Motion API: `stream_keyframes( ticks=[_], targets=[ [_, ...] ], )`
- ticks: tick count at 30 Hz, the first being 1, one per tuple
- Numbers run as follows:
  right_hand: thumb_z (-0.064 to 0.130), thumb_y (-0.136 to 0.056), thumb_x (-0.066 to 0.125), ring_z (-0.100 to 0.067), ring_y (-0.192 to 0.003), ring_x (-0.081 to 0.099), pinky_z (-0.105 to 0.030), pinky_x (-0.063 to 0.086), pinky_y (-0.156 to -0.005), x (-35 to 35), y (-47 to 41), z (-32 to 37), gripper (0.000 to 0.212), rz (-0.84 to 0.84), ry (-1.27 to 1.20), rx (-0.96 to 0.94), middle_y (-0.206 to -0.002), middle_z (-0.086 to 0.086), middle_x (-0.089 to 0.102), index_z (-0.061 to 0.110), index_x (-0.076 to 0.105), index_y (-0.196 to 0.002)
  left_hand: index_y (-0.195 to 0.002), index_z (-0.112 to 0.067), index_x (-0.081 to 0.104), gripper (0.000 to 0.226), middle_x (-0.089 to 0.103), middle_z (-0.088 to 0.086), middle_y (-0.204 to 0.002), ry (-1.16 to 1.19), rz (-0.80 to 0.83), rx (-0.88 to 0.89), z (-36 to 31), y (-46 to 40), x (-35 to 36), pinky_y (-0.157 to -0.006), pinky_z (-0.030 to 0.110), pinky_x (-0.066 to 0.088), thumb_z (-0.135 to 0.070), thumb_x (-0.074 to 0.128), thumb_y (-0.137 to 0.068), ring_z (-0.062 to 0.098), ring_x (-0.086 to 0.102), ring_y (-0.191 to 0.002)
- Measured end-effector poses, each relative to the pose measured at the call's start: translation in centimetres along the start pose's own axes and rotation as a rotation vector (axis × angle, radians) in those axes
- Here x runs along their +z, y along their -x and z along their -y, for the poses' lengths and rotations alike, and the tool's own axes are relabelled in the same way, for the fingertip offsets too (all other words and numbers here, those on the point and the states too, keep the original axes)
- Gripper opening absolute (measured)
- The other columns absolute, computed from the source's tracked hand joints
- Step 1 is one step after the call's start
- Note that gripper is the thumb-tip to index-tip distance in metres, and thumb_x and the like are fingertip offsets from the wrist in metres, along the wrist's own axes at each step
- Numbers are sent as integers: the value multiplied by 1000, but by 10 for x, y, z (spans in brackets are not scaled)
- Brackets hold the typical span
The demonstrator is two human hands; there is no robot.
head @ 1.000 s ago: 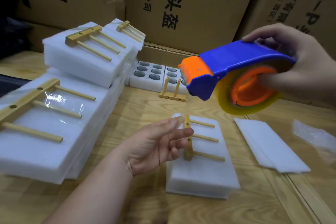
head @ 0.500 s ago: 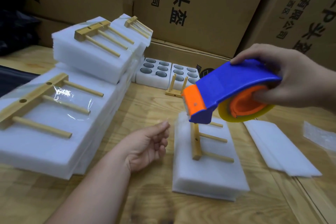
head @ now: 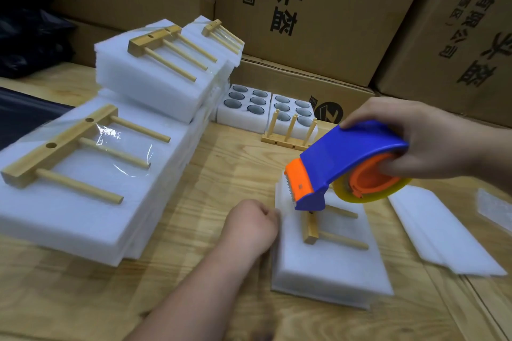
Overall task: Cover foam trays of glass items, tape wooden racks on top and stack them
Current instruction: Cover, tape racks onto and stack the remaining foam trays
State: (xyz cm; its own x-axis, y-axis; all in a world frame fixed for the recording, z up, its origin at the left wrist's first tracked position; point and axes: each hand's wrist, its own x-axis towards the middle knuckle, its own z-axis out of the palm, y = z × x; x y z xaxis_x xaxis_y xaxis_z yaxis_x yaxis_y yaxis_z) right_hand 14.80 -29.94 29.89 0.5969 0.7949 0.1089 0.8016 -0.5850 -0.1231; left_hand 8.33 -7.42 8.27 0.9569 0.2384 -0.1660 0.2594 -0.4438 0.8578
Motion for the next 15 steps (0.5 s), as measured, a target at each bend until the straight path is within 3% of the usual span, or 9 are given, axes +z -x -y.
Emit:
stream_keyframes(
  ticks=[1, 3, 7, 10, 12, 14, 15],
  targets=[
    [0, -65, 84, -8, -114, 57, -31, 51, -90, 0, 0, -1, 78, 4, 1, 8, -122, 17, 57, 33, 58, -130, -100, -24, 64, 17, 72, -2, -85, -56, -17, 17, -1, 1, 1, -63, 26, 42, -38, 58, -94, 22, 67, -84],
    [2, -65, 83, -7, -114, 57, -30, 51, -90, 1, 0, -2, 78, -1, -15, 19, -121, 20, 56, 36, 57, -130, -126, -24, 54, 34, 73, 2, -102, -145, -41, 42, -2, 1, 4, -72, 26, 42, -37, 55, -94, 23, 67, -100],
    [21, -62, 74, -6, -114, 57, -29, 52, -87, 5, 3, -1, 73, 9, -49, 61, -121, 25, 55, 47, 53, -127, -128, -25, 56, 38, 72, 0, -103, -207, -83, 64, 1, -1, 2, -73, 25, 43, -38, 56, -92, 21, 66, -99],
    [28, -62, 74, 0, -114, 55, -25, 52, -84, 7, 7, -2, 76, 36, -49, 108, -123, 30, 52, 55, 47, -128, -131, -29, 55, 47, 64, -10, -94, 139, -141, 203, -2, 5, 1, -76, 27, 47, -41, 61, -86, 14, 63, -88],
    [30, -61, 74, 2, -114, 55, -26, 53, -85, 7, 10, -4, 78, 41, -61, 135, -125, 33, 51, 58, 45, -128, -144, -37, 43, 77, 57, -21, -117, 383, -32, 300, -7, 10, 4, -93, 23, 46, -55, 64, -73, 1, 56, -106],
    [29, -61, 74, 2, -113, 56, -28, 54, -86, 5, 12, -8, 78, 40, -80, 157, -124, 33, 52, 57, 46, -128, -152, -45, 27, 95, 42, -28, -146, 408, 141, 371, -11, 12, 10, -110, 25, 37, -56, 65, -65, -9, 39, -132],
    [29, -62, 74, 2, -113, 56, -28, 55, -87, 5, 13, -10, 77, 41, -87, 165, -124, 32, 52, 56, 47, -128, -153, -48, 23, 99, 34, -25, -155, 393, 215, 399, -13, 12, 13, -116, 34, 36, -51, 68, -65, -5, 32, -142]
  ],
)
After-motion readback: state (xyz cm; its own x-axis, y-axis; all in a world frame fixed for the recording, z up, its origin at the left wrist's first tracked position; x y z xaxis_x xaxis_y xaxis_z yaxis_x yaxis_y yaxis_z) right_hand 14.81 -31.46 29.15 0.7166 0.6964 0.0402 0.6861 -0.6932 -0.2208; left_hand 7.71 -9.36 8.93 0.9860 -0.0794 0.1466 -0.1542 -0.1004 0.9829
